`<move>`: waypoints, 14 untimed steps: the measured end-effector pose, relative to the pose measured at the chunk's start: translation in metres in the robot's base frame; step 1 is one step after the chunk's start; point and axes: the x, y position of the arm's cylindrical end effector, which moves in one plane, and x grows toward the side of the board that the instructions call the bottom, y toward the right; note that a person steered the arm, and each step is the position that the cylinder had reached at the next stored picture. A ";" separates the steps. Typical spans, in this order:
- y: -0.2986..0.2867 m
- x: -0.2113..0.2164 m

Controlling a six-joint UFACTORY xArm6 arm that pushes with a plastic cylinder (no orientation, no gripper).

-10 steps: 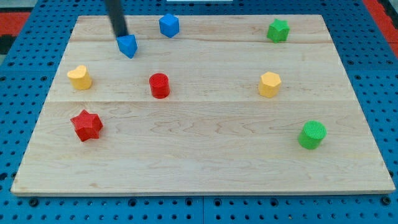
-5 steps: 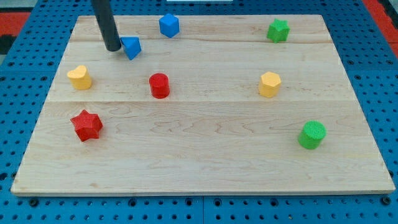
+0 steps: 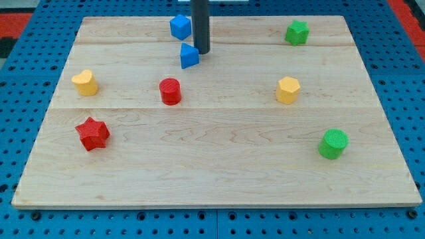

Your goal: Move the blue triangle parallel to the red star

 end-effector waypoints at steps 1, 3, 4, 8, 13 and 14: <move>-0.029 -0.004; -0.063 -0.004; -0.088 -0.004; -0.051 0.066; 0.010 0.193; 0.002 0.190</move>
